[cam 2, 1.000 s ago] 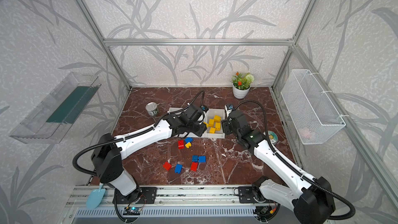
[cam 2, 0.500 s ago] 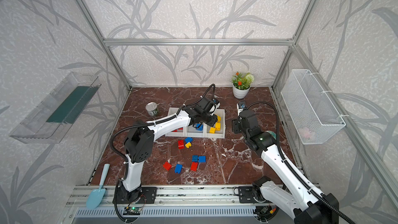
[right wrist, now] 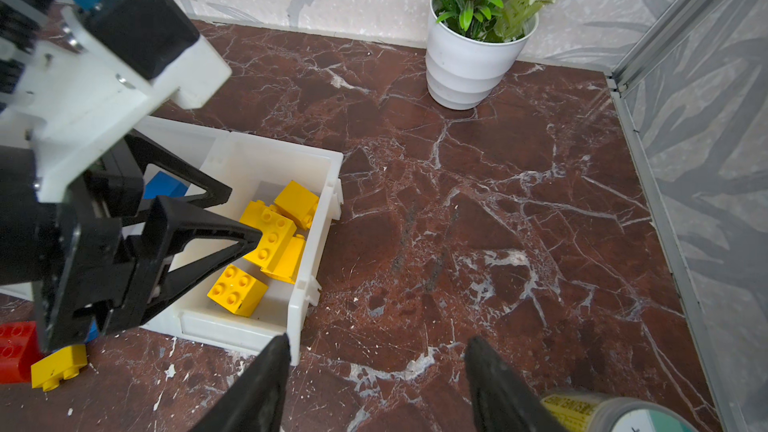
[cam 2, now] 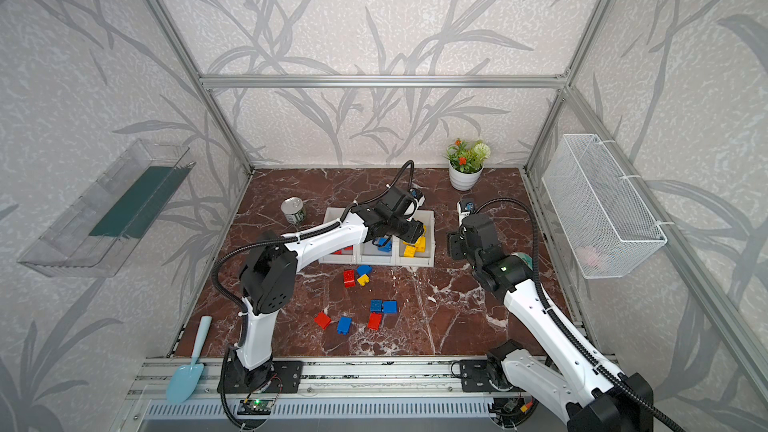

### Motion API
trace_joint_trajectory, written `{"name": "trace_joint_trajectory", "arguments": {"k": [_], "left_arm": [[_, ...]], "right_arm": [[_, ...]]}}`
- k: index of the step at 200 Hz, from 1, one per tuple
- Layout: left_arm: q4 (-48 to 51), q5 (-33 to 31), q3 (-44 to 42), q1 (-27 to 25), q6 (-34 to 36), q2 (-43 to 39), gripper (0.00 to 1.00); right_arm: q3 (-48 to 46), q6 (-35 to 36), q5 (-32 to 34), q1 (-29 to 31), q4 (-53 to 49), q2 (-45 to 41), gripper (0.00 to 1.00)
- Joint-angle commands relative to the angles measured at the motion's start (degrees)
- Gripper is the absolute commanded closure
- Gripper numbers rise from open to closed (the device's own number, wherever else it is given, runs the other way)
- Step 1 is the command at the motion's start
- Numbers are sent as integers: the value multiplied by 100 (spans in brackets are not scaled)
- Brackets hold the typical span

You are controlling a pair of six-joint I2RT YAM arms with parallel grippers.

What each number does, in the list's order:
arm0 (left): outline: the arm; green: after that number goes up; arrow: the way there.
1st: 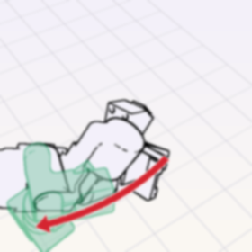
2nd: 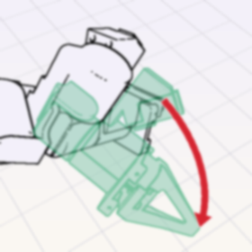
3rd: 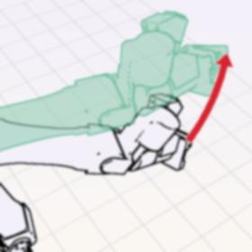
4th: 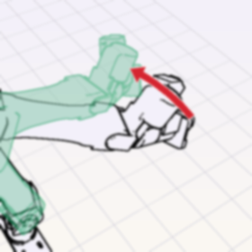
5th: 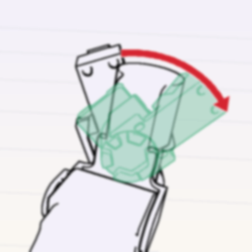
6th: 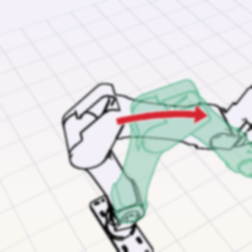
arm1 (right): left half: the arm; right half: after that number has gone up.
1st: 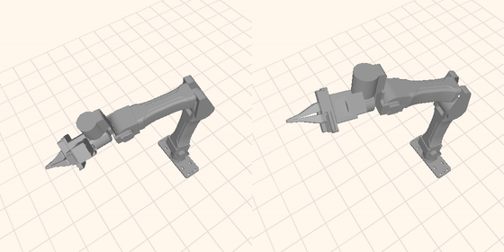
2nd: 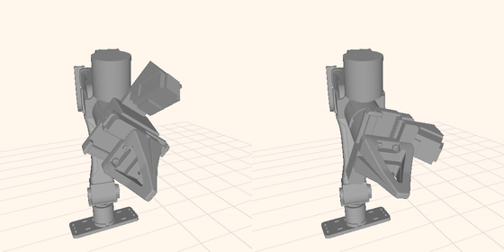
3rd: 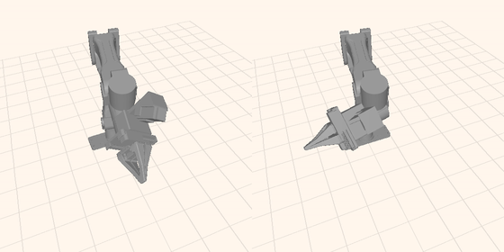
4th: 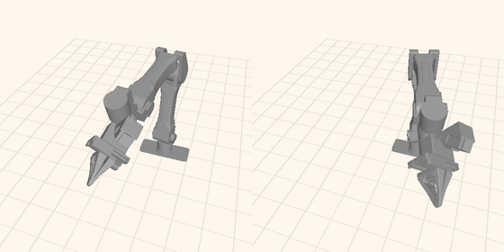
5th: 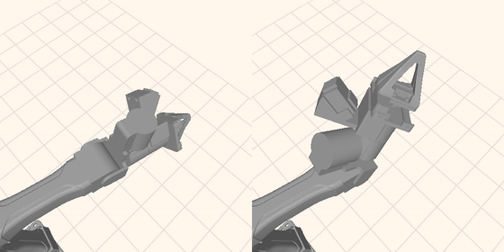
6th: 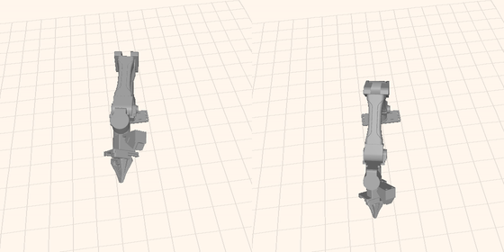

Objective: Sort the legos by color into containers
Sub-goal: 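Release the yellow brick into its compartment with the left gripper while the right withdraws, then grasp a blue brick in the pile with the right gripper while the left withdraws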

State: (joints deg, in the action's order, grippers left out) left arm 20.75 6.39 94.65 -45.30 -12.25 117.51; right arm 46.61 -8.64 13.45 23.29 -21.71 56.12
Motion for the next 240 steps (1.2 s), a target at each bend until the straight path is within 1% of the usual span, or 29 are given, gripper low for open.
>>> {"name": "trace_joint_trajectory", "arguments": {"k": [1, 33, 60, 78, 95, 123, 145, 178, 208, 223, 240], "left_arm": [[-100, -97, -113, 49, -130, -285, 42], [-467, 9, -555, 217, -460, -589, 42], [-611, 124, -784, 341, -577, -759, 42], [-698, 407, -883, 436, -540, -859, 42], [-888, 574, -1063, 557, -717, -1021, 41], [-1310, 584, -1511, 760, -840, -1476, 41], [-1324, 491, -1717, 940, -840, -1783, 41], [-1306, 226, -2135, 1260, -840, -2288, 41], [-1300, -107, -2674, 1564, -884, -2807, 41], [-1357, -178, -2978, 1744, -976, -3068, 40], [-1404, -213, -3270, 1938, -1063, -3345, 40]], "right_arm": [[-64, -64, -60, -17, -43, -136, 32], [-72, -80, -173, -20, -18, -105, 32], [-69, -94, -296, -17, 14, -27, 32], [-56, -101, -440, -17, 3, 54, 32], [-21, -73, -574, -17, -46, 133, 32], [64, 211, -1105, -17, -150, 316, 32], [103, 326, -1450, 97, -287, 562, 33], [188, 451, -1508, 783, -527, 1052, 33], [202, 420, -1709, 1709, -438, 1568, 32], [262, 304, -1789, 2152, -335, 1899, 32], [463, 384, -1964, 2613, -327, 2352, 30]]}}
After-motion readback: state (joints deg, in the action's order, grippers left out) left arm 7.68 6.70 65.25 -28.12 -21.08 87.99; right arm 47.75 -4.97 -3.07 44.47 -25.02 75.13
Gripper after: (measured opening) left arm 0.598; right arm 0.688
